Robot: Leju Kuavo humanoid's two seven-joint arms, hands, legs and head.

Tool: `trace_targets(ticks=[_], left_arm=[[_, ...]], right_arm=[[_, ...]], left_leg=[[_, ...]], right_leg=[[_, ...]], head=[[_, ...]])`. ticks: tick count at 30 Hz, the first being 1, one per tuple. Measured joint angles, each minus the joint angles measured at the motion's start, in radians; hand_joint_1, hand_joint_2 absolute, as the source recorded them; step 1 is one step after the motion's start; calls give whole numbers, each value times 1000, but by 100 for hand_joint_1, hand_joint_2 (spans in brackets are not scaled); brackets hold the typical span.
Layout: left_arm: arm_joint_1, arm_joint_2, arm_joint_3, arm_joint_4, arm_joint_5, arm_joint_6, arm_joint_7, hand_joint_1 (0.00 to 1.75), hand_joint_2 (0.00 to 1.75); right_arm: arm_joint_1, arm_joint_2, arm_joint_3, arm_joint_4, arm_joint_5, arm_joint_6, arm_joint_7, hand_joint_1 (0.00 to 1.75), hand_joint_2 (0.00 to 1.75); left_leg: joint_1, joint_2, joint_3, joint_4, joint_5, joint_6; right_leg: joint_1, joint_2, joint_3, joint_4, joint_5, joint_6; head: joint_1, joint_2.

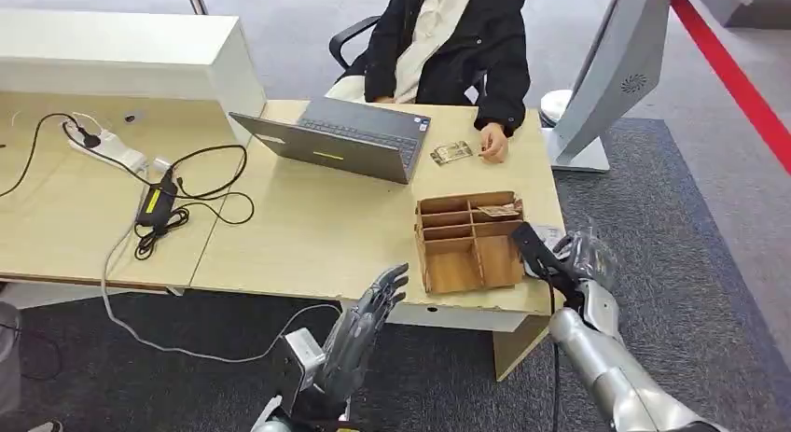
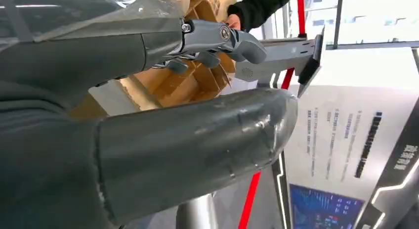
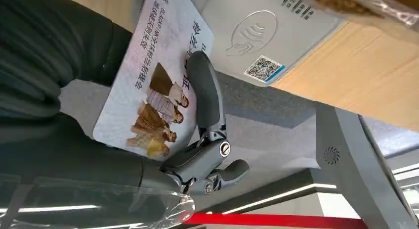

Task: Pass the card to the sensor for recognition and then transmit it.

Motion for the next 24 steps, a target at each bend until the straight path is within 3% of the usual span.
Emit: trace_targets(ticks=[24], left_arm=[[6,0,0,-8,-5,-41,17,0,0]], right_arm=[[8,8,30,-15,-22,-19,27,175,175]], left_leg=[[0,0,1,0,0,0]], right_leg=[[0,0,1,0,0,0]], head=[[0,0]])
